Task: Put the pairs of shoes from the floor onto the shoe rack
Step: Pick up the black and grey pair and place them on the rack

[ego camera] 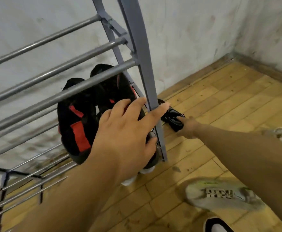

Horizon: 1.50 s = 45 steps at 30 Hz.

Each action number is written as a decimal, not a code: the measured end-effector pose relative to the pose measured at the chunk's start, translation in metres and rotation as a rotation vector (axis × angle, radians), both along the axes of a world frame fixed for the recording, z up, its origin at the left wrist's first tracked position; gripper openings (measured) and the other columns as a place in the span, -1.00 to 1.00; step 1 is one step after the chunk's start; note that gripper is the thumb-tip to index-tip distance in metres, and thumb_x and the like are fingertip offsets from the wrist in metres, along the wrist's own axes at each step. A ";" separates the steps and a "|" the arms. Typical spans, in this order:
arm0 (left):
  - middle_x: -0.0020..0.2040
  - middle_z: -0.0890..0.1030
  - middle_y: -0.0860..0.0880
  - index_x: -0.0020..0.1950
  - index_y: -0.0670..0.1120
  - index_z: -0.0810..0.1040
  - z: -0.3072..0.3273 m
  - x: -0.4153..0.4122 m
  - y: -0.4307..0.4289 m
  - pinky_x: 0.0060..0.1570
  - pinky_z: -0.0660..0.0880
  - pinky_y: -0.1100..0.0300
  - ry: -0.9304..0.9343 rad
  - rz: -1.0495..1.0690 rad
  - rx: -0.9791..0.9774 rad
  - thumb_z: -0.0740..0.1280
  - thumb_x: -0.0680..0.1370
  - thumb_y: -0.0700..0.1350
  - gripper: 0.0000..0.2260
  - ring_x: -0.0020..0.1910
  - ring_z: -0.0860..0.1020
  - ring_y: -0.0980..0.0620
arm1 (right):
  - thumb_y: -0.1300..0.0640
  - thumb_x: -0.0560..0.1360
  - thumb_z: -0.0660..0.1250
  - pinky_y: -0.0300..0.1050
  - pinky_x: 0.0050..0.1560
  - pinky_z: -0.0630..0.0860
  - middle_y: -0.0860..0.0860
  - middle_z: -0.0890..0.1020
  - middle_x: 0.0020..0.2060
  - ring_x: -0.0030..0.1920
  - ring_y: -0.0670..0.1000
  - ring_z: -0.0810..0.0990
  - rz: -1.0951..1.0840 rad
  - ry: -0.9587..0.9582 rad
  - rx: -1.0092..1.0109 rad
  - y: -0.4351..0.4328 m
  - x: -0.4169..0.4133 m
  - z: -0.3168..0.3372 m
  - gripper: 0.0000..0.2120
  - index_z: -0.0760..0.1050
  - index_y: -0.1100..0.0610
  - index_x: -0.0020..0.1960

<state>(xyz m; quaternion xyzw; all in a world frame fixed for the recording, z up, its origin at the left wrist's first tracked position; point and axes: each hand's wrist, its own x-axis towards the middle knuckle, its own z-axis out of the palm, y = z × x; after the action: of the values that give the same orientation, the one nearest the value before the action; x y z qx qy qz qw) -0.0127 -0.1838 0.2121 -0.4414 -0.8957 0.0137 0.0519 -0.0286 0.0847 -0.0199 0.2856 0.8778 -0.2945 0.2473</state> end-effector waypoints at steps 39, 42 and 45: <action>0.52 0.39 -0.07 0.62 0.26 0.16 -0.001 0.009 0.002 0.34 0.38 -0.30 0.009 0.035 0.025 0.29 0.53 0.17 -0.33 0.49 0.31 -0.22 | -0.25 0.32 0.53 -0.02 -0.05 0.63 -0.06 0.60 0.19 -0.05 0.02 0.69 -0.523 0.374 -0.260 -0.055 0.208 0.042 0.04 0.02 -0.24 0.62; 0.63 0.13 -0.12 0.64 0.29 0.02 0.012 0.030 0.003 0.52 0.13 -0.32 -0.031 0.131 -0.049 0.30 0.53 0.21 -0.27 0.60 0.06 -0.28 | -0.22 0.36 0.56 -0.09 -0.03 0.59 -0.06 0.55 0.23 0.02 -0.03 0.65 -0.566 0.409 -0.293 -0.064 0.258 0.080 -0.04 0.10 -0.25 0.61; 0.65 -0.22 -0.12 0.63 0.27 -0.16 0.029 0.085 0.008 0.57 -0.15 -0.28 -0.107 0.223 -0.109 0.28 0.55 0.25 -0.20 0.63 -0.22 -0.30 | -0.20 0.32 0.60 -0.08 0.01 0.59 -0.06 0.53 0.23 0.03 -0.06 0.62 -0.622 0.442 -0.244 -0.063 0.302 0.110 -0.03 0.16 -0.23 0.59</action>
<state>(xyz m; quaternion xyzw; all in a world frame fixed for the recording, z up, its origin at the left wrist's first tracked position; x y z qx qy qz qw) 0.0727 -0.1757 0.2410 -0.3414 -0.9386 0.0442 -0.0219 0.2732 0.0216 0.0900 0.4358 0.7401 -0.5119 -0.0165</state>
